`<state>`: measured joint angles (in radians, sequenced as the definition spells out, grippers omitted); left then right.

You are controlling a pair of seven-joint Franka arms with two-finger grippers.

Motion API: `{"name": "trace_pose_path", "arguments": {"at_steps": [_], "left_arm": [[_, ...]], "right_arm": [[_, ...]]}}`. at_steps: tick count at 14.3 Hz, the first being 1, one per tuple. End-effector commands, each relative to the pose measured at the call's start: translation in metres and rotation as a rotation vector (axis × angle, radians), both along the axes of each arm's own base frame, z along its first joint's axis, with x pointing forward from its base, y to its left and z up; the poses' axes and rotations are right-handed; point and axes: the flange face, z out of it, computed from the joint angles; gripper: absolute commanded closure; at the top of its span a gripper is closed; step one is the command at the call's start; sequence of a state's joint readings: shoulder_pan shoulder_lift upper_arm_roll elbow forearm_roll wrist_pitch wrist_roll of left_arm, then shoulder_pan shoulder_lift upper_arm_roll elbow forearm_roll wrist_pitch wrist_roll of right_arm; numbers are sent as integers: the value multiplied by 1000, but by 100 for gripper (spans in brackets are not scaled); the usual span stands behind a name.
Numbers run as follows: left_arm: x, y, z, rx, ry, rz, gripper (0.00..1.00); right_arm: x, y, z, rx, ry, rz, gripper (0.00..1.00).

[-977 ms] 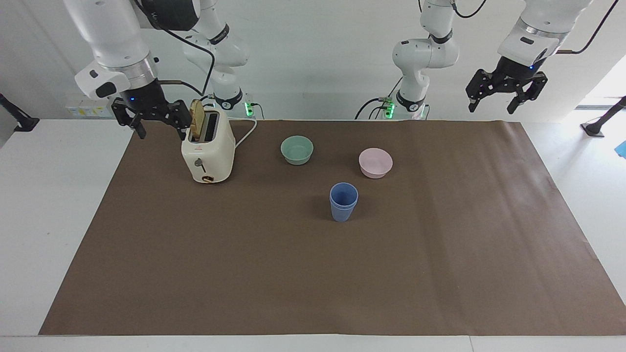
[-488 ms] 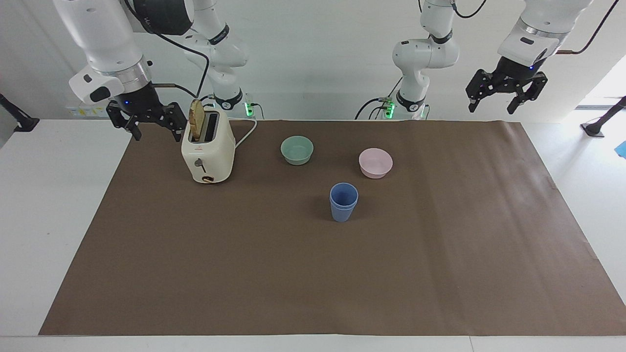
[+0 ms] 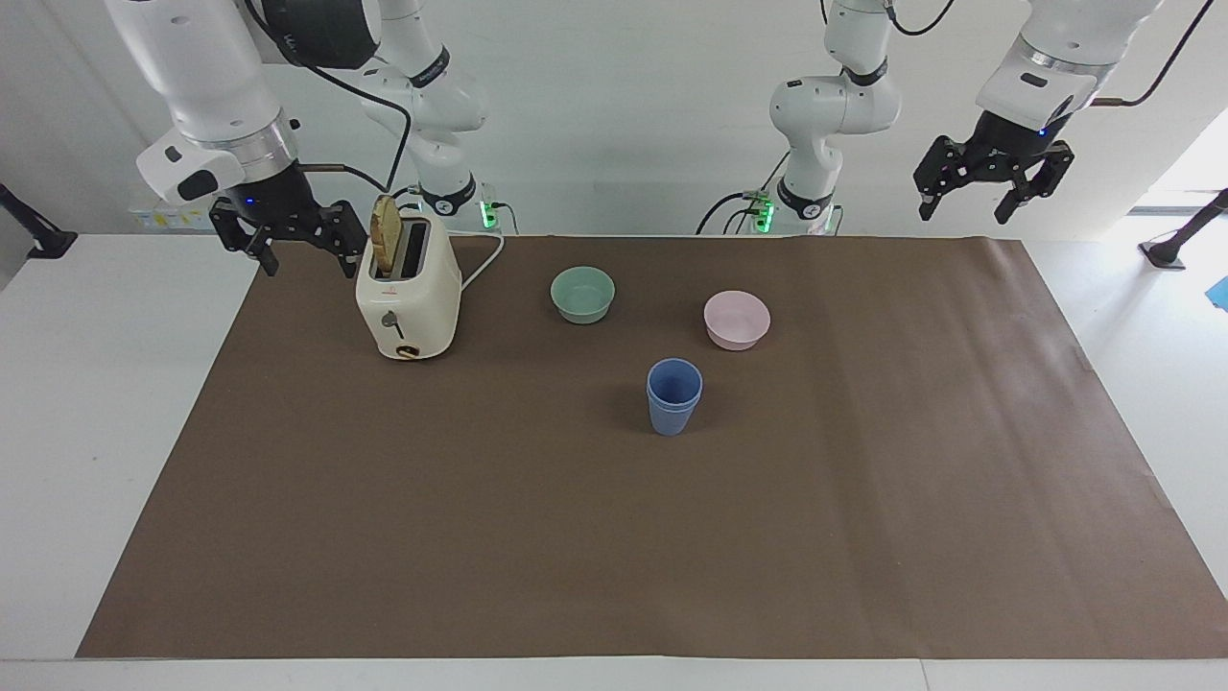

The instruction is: Stack blue cups with both arms

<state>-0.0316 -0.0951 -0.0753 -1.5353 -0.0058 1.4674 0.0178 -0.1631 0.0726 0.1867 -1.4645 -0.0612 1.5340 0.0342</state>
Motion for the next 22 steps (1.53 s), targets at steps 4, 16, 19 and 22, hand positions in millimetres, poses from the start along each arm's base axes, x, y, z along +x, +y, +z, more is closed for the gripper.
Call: {"name": "trace_pose_path", "arguments": {"at_steps": [4, 16, 19, 22], "left_arm": [[-5, 4, 5, -14, 6, -2, 0], [-5, 4, 6, -14, 4, -2, 0], [-5, 4, 6, -14, 4, -2, 0], [-5, 4, 5, -14, 6, -2, 0]], "right_arm": [[-6, 1, 3, 10, -8, 21, 0], [-27, 2, 22, 32, 15, 18, 0], [-27, 2, 22, 32, 15, 19, 0], [-27, 3, 22, 32, 15, 21, 0]]}}
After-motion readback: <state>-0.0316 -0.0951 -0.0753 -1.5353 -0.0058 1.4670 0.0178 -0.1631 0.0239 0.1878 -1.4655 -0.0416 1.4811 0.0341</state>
